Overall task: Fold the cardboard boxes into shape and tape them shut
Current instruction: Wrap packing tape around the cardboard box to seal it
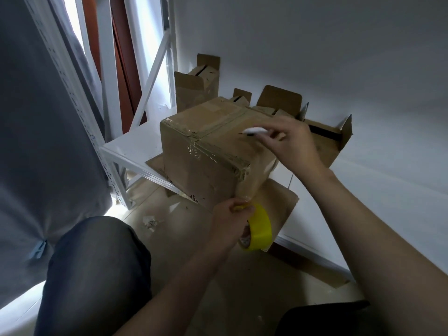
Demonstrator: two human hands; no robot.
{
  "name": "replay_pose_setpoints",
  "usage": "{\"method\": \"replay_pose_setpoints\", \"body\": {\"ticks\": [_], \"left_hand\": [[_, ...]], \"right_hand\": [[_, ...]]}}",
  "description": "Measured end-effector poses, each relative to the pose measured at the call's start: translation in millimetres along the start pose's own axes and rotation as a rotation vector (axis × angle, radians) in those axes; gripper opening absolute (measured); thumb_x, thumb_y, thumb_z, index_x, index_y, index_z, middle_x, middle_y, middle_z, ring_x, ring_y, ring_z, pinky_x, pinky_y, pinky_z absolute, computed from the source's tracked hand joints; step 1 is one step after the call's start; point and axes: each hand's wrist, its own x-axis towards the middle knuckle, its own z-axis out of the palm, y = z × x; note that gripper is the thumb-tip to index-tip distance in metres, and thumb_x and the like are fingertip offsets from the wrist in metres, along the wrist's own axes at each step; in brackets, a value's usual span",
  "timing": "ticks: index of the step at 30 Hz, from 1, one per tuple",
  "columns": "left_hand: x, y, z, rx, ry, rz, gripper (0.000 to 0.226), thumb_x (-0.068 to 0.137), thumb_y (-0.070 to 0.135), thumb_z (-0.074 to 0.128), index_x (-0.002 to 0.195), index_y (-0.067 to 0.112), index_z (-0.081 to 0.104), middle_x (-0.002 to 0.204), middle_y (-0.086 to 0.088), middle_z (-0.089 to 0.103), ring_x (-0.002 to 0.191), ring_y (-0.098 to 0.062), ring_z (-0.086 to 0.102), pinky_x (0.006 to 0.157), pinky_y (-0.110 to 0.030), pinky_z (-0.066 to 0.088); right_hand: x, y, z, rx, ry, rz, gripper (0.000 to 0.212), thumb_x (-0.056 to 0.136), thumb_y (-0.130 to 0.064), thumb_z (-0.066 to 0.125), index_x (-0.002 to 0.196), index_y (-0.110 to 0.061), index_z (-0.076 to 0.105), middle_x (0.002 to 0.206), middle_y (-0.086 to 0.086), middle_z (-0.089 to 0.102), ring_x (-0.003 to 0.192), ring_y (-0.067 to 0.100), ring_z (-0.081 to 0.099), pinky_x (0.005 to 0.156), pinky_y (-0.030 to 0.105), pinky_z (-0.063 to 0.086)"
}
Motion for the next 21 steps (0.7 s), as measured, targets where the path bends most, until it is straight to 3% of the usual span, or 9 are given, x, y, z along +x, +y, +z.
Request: {"method": "replay_pose_setpoints", "body": {"ticks": [3,6,8,11,14,17,19,21], "left_hand": [[-7,9,-10,0.098,-0.012,0.062,0.015,0.088,0.022,0.075,0.1,0.03,0.074,0.102,0.013,0.066,0.102,-0.019,0.067,0.092,-0.042,0.058],[-13,15,-19,0.203,-0.013,0.116,0.017,0.09,0.019,0.073,0.105,0.028,0.073,0.105,0.009,0.067,0.098,-0.012,0.065,0.084,-0.026,0.056],[-15,21,-27,0.219,0.013,0.11,0.018,0.089,0.021,0.074,0.106,0.029,0.074,0.113,0.009,0.067,0.104,-0.012,0.063,0.09,-0.033,0.056],[-20,30,-40,0.129,0.055,0.075,0.013,0.089,0.026,0.074,0.098,0.036,0.076,0.108,0.014,0.068,0.105,-0.016,0.066,0.094,-0.046,0.057],[-24,35,-46,-0.044,0.083,0.002,0.013,0.093,0.023,0.069,0.1,0.031,0.075,0.11,-0.002,0.071,0.102,-0.025,0.069,0.091,-0.052,0.058],[-27,37,-48,-0.23,0.059,-0.069,0.019,0.096,0.019,0.064,0.114,0.022,0.069,0.115,-0.014,0.069,0.1,-0.031,0.071,0.075,-0.046,0.063],[-31,41,-49,-0.366,0.038,-0.073,0.024,0.095,0.014,0.064,0.118,0.02,0.062,0.111,-0.014,0.07,0.094,-0.029,0.072,0.063,-0.037,0.06],[-32,43,-52,-0.439,0.028,-0.037,0.03,0.095,0.008,0.063,0.12,0.023,0.055,0.104,-0.015,0.075,0.094,-0.032,0.073,0.065,-0.04,0.061]], "right_hand": [[37,-9,24,-0.184,-0.139,-0.001,0.026,0.095,-0.028,0.069,0.12,-0.028,0.075,0.118,-0.005,0.071,0.099,0.014,0.063,0.081,0.027,0.05],[45,-10,36,-0.388,-0.244,-0.001,0.028,0.1,-0.03,0.059,0.126,-0.029,0.07,0.13,-0.002,0.066,0.114,0.021,0.06,0.093,0.035,0.051],[35,-3,35,-0.492,-0.263,0.026,0.032,0.103,-0.035,0.05,0.131,-0.028,0.065,0.14,-0.001,0.058,0.124,0.03,0.05,0.101,0.043,0.045],[4,4,33,-0.281,-0.316,0.088,0.059,0.097,-0.061,0.048,0.151,-0.037,0.041,0.161,-0.005,0.032,0.139,0.031,0.027,0.113,0.044,0.026],[-14,2,39,-0.184,-0.412,0.071,0.091,0.077,-0.08,0.045,0.157,-0.047,0.017,0.167,-0.011,0.01,0.143,0.023,0.013,0.115,0.046,0.015],[-10,6,40,-0.173,-0.358,0.02,0.093,0.073,-0.081,0.052,0.155,-0.047,0.027,0.162,-0.011,0.02,0.134,0.021,0.021,0.112,0.045,0.019],[-13,15,41,-0.23,-0.342,-0.083,0.093,0.072,-0.073,0.069,0.153,-0.046,0.033,0.16,-0.011,0.023,0.129,0.021,0.026,0.106,0.041,0.022],[-19,25,41,-0.28,-0.322,-0.124,0.096,0.069,-0.062,0.08,0.153,-0.044,0.037,0.161,-0.008,0.023,0.127,0.023,0.031,0.105,0.039,0.024]]}}
